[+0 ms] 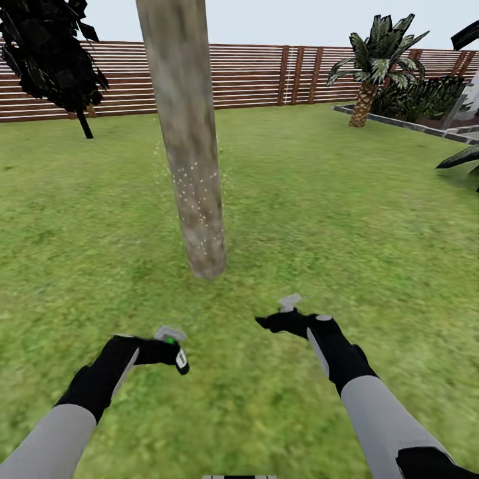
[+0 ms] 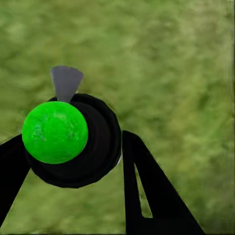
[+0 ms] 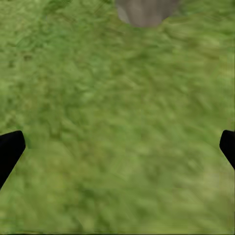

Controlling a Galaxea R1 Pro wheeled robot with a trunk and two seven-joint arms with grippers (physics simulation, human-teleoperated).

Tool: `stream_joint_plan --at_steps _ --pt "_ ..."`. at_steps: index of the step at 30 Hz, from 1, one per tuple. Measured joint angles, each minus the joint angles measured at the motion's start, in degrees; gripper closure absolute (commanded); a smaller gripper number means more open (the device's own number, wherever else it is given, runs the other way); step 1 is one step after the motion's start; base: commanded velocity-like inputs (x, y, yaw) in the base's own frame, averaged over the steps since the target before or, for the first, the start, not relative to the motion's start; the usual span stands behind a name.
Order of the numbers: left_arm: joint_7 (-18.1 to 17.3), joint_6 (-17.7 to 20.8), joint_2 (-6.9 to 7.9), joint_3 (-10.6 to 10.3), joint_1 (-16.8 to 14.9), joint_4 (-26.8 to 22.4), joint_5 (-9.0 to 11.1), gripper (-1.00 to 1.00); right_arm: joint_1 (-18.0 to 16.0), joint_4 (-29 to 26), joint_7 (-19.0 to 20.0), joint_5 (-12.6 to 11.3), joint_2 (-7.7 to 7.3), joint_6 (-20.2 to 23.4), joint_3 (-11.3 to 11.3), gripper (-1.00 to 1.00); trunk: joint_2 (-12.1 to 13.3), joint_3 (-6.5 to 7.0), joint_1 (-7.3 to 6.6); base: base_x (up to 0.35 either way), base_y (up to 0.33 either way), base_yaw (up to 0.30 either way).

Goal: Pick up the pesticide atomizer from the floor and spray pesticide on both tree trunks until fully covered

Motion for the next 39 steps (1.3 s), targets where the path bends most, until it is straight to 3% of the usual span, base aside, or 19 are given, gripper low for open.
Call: stream_joint_plan --at_steps 1,2,4,5,8,10,14,24,25,29,31,34,39 --pt "-5.64 -0.21 0.12 -1.71 -0.04 0.03 -5.94 1.00 0.00 -2.21 4.28 -0.04 -0.04 0.38 3.06 -1.00 0.00 0.00 0.00 0.000 0.000 0.000" --pt "-13.40 -3.36 1.26 -2.83 -0.30 0.32 -11.30 1.00 -0.11 -2.92 9.23 0.24 -0.09 0.47 4.39 -1.00 0.00 0.00 0.00 0.000 0.000 0.000" --pt "-21.48 -7.64 2.45 -3.36 -0.47 0.68 -16.55 1.00 -0.30 -3.33 12.96 0.57 -0.11 0.41 6.28 -1.00 0.00 0.00 0.00 0.000 0.000 0.000" --pt "-26.84 -9.52 2.78 -3.51 -0.50 0.79 -20.21 1.00 -0.38 -4.43 14.36 0.92 -0.11 0.43 8.78 -1.00 0.00 0.00 0.00 0.000 0.000 0.000" --pt "-33.78 -11.63 2.92 -3.52 -0.50 0.86 -27.26 1.00 -0.42 -5.93 16.38 1.25 0.02 0.95 13.80 -1.00 0.00 0.00 0.00 0.000 0.000 0.000" --pt "-37.57 -13.12 3.09 -3.51 -0.45 0.81 -29.90 1.00 -0.43 -7.18 19.31 1.30 0.09 2.55 16.10 -1.00 0.00 0.00 0.00 0.000 0.000 0.000" --pt "-44.35 -23.28 4.16 -2.99 -0.36 0.93 -30.98 1.00 -0.44 -8.45 22.38 1.50 -0.09 3.47 17.00 -1.00 0.00 0.00 0.00 0.000 0.000 0.000" --pt "-44.82 -24.88 4.27 -2.93 -0.85 0.87 -31.11 1.00 -0.43 -8.43 22.60 2.04 -0.28 3.55 17.20 -1.00 0.00 0.00 0.00 0.000 0.000 0.000" --pt "-44.70 -24.96 4.21 -2.99 -0.87 0.80 -31.15 1.00 -0.43 -8.38 22.61 2.88 -0.28 3.56 17.22 1.00 0.00 0.00 0.00 0.000 0.000 0.000" --pt "-44.45 -25.18 4.15 -3.16 -0.96 0.19 -31.20 1.00 -0.43 -8.24 22.72 5.86 -0.21 3.51 17.23 1.00 0.00 0.00 0.00 0.000 0.000 0.000" --pt "-44.43 -25.28 4.06 -3.22 -0.97 0.02 -31.18 1.00 -0.43 -8.28 23.96 6.15 -0.20 3.53 17.39 1.00 0.00 0.00 0.00 0.000 0.000 0.000" --pt "-44.43 -25.37 3.90 -3.23 -1.03 -0.09 -31.12 1.00 -0.43 -8.44 27.13 6.44 -0.13 3.50 19.49 1.00 0.00 0.00 0.00 0.000 0.000 0.000" --pt "-44.43 -25.36 3.14 -3.45 -1.55 -0.18 -31.10 1.00 -0.43 -8.49 27.85 6.56 0.11 3.50 20.43 1.00 0.00 0.00 0.00 0.000 0.000 0.000"
